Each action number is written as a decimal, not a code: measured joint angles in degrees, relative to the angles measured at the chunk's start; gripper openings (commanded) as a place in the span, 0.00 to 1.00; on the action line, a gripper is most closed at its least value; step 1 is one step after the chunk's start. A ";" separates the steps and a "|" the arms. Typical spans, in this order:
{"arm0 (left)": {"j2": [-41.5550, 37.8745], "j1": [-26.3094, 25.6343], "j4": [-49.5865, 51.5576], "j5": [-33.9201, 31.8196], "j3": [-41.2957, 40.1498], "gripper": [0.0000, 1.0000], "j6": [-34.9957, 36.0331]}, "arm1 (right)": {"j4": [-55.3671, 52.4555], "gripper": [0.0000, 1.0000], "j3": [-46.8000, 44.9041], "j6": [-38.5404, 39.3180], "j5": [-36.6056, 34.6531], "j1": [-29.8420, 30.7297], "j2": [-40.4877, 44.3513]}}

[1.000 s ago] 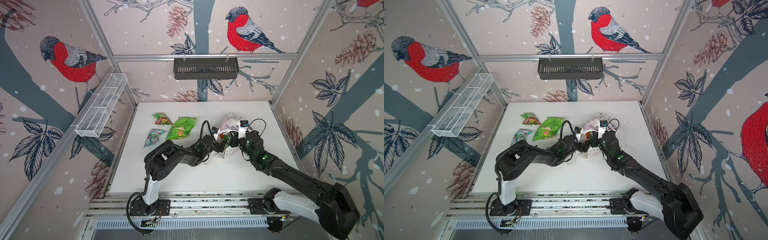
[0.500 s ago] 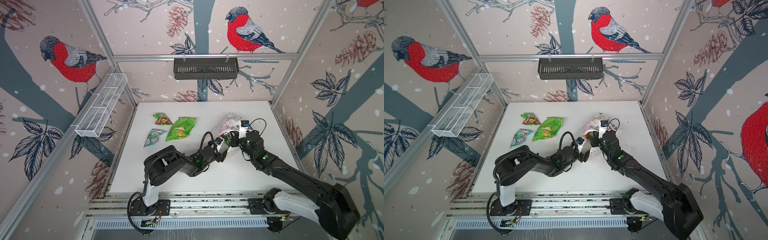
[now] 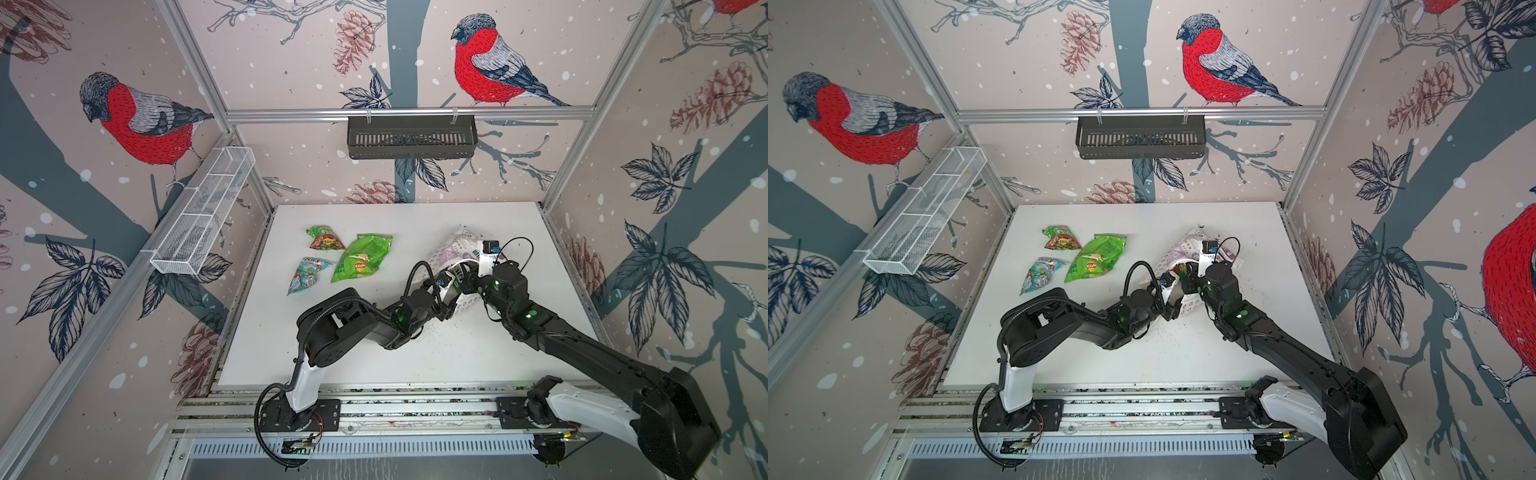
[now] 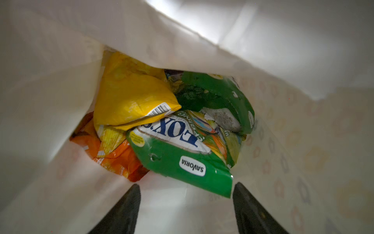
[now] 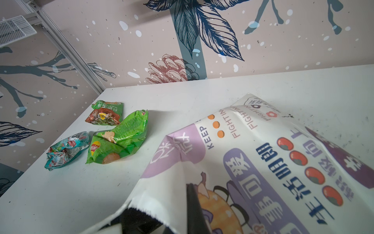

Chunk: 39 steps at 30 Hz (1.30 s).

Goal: Take the snacks out of the paper bag
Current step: Pick up the snack from the paper bag.

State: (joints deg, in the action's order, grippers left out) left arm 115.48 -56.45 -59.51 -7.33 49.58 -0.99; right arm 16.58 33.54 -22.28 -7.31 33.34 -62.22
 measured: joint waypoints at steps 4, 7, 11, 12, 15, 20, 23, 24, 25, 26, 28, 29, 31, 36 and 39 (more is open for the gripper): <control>1.03 0.07 1.25 1.29 2.12 0.70 1.92 | 0.00 0.00 -0.02 0.02 0.00 -0.04 0.02; 1.84 0.28 1.97 1.33 3.32 0.69 3.08 | -0.04 0.00 -0.02 0.02 0.42 0.00 0.07; 3.41 0.66 2.38 1.42 4.70 0.67 5.01 | -0.26 0.00 -0.02 0.02 0.48 -0.02 0.61; 3.82 0.85 2.38 1.44 4.90 0.67 5.33 | -0.35 0.00 -0.02 0.02 0.57 -0.07 0.79; 4.63 1.68 2.78 2.71 5.51 0.68 5.29 | -0.72 0.00 -0.04 0.04 0.61 -0.13 1.25; 5.18 2.71 3.26 3.78 6.47 0.77 4.31 | -0.74 0.00 -0.11 0.20 0.83 -0.17 1.38; 5.66 2.82 3.67 4.35 7.54 0.80 4.20 | -0.68 0.00 -0.13 0.20 1.40 -0.26 1.22; 6.19 2.86 4.28 4.39 8.61 0.81 4.15 | -0.55 0.00 -0.13 0.35 1.38 -0.28 1.14; 6.67 2.95 4.76 4.55 9.66 0.81 3.89 | -0.07 0.00 -0.13 0.87 1.31 -0.39 1.07; 7.08 2.97 4.96 4.59 10.49 0.81 3.78 | 0.28 0.00 -0.13 1.18 1.16 -0.42 1.05; 8.66 2.97 5.81 4.35 13.05 0.82 2.82 | 1.07 0.00 -0.15 1.40 0.76 -0.42 1.01; 9.42 2.97 6.47 4.15 14.27 0.83 2.36 | 1.42 0.00 -0.20 1.46 0.74 -0.44 0.92; 11.58 2.99 8.55 3.23 17.79 0.85 1.18 | 2.05 0.00 -0.39 1.51 0.57 -0.46 0.83; 15.08 3.08 10.88 2.10 23.04 0.71 -1.27 | 3.26 0.00 -0.79 1.51 0.37 -0.74 0.76; 15.85 3.08 11.30 1.68 23.85 0.44 -2.16 | 3.43 0.00 -1.20 1.46 0.83 -0.87 0.76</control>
State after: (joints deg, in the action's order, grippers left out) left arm 131.33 -53.36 -48.21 -5.65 73.43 -3.16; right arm 20.01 32.34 -20.82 -6.48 32.47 -61.45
